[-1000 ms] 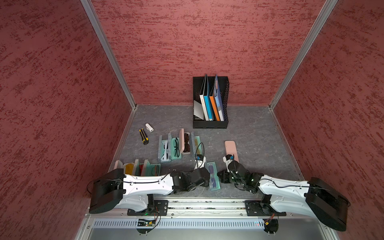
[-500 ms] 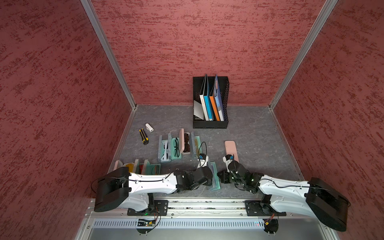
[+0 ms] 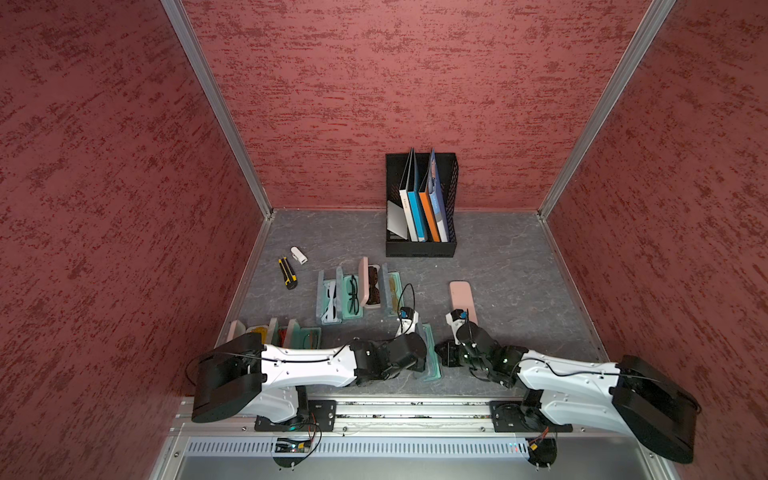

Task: Close the glasses case
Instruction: Close the glasses case at the center of the board.

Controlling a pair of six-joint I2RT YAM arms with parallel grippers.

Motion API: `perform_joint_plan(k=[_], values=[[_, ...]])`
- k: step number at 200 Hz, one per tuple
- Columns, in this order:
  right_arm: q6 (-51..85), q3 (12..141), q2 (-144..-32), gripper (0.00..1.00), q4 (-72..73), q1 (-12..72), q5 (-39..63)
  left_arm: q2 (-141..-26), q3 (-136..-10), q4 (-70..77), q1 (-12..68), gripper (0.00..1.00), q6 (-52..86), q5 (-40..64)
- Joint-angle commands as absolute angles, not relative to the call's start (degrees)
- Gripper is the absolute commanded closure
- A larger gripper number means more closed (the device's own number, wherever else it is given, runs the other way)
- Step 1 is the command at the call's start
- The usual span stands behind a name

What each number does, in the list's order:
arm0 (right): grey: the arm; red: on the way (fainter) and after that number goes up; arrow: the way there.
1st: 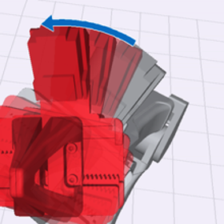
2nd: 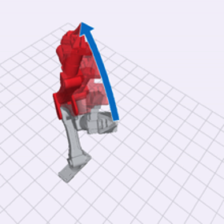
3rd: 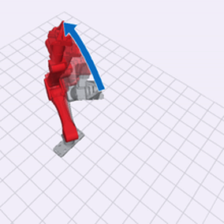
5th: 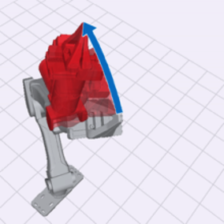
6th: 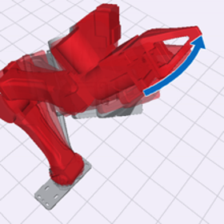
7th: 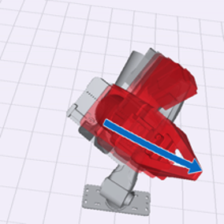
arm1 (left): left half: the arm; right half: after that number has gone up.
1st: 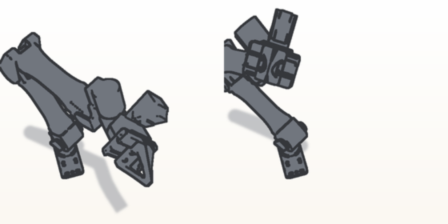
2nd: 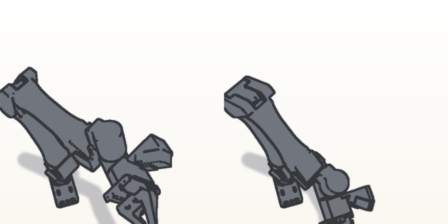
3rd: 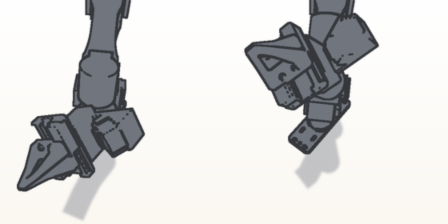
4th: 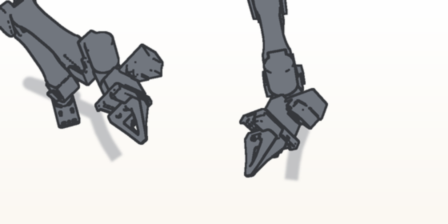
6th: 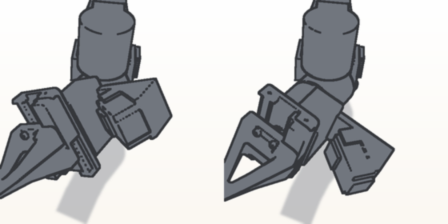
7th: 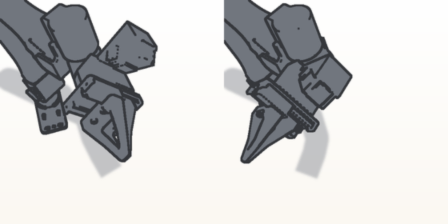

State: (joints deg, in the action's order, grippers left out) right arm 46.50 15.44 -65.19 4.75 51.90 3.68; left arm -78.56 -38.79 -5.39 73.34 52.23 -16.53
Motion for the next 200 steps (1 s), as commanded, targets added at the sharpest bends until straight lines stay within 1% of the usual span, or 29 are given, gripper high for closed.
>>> perform_joint_plan(k=[1, 200], values=[[46.18, 14.67, -64.60, 0.94, 4.14, 51.68, 4.09, -80.31, -39.09, -6.43, 73.30, 0.87, 52.03, -14.99], [46.48, 13.81, -64.69, 0.93, 4.31, 51.70, 3.69, -85.34, -40.75, -4.22, 73.30, 0.87, 52.09, -13.32]])
